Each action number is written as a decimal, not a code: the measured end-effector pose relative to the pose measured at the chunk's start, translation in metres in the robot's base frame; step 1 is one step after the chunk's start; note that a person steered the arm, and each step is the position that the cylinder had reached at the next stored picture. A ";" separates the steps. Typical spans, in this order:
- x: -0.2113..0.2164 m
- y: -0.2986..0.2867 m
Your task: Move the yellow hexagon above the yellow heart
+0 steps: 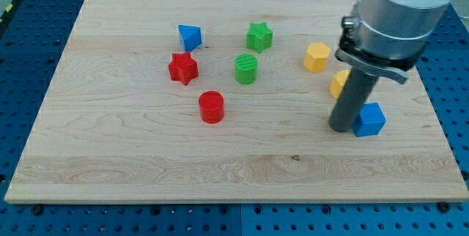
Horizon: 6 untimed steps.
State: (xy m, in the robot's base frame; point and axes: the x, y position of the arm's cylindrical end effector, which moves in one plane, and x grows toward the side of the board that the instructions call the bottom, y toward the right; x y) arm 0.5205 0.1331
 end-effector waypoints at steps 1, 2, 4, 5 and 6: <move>-0.023 -0.052; -0.062 -0.070; -0.112 -0.071; -0.131 -0.056; -0.136 -0.037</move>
